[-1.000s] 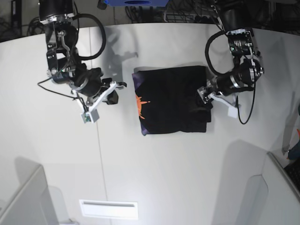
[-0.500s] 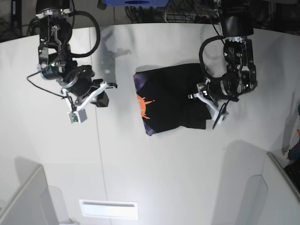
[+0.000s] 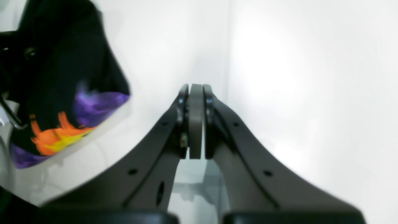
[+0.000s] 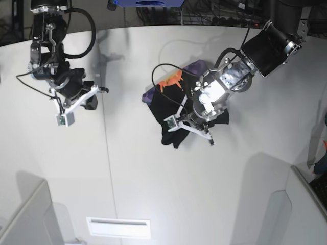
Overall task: Fold the T-shirt properly
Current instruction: 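Grasp the bundle edge with the left gripper and fold it over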
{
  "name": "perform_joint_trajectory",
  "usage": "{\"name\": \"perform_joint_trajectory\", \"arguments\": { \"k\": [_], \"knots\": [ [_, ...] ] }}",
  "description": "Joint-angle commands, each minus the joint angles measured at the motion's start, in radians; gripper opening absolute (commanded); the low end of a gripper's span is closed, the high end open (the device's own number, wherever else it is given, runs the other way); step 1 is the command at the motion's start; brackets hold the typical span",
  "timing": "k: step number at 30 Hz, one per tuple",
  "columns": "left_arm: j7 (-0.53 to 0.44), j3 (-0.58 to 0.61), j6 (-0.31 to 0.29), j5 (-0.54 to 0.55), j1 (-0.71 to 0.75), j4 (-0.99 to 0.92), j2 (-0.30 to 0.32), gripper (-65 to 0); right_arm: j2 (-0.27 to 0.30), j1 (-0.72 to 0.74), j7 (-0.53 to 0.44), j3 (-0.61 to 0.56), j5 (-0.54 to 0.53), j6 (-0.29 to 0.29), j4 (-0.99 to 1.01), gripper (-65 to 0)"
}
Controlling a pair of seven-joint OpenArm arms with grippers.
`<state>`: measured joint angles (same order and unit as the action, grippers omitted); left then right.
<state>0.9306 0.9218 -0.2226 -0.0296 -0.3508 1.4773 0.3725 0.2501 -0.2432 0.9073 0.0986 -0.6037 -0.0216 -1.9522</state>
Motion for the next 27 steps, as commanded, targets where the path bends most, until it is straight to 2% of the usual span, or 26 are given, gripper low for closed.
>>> {"name": "perform_joint_trajectory", "arguments": {
  "k": [1,3,6,12,14,17,21,27],
  "knots": [
    [-0.02,0.033,-0.034,0.033,0.017,-0.014,0.003,-65.0,0.007,-0.003,-0.018,0.025,-0.009,0.004,-0.016,-65.0],
    [-0.061,0.064,-0.036,0.001,0.019,-0.011,-0.025,-65.0,0.007,-0.02,-0.017,0.066,-0.009,0.004,-0.016,-65.0],
    [-0.069,0.073,-0.036,0.0,0.017,-0.016,-0.057,-65.0,0.008,-0.041,-0.015,0.114,-0.009,0.004,-0.016,-65.0],
    [-0.078,0.078,-0.036,-0.01,0.012,-0.007,-0.086,-65.0,0.008,-0.049,-0.014,0.148,-0.009,0.004,-0.014,-65.0],
    [-0.115,0.079,-0.037,-0.01,0.011,0.004,-0.089,-65.0,0.008,-0.048,-0.015,0.146,-0.009,0.004,-0.014,-65.0],
    [-0.164,0.135,-0.096,-0.01,-0.012,0.043,-0.086,-65.0,0.008,-0.046,-0.017,0.145,-0.009,0.004,-0.013,-65.0],
    [-0.169,0.191,-0.179,-0.01,-0.046,0.078,-0.059,-65.0,0.012,-0.046,-0.018,0.148,-0.009,0.004,0.023,-65.0],
    [-0.175,0.276,-0.191,-0.002,-0.15,0.11,0.0,-65.0,0.01,-0.048,-0.018,0.148,-0.009,0.004,0.069,-65.0]
  ]
}}
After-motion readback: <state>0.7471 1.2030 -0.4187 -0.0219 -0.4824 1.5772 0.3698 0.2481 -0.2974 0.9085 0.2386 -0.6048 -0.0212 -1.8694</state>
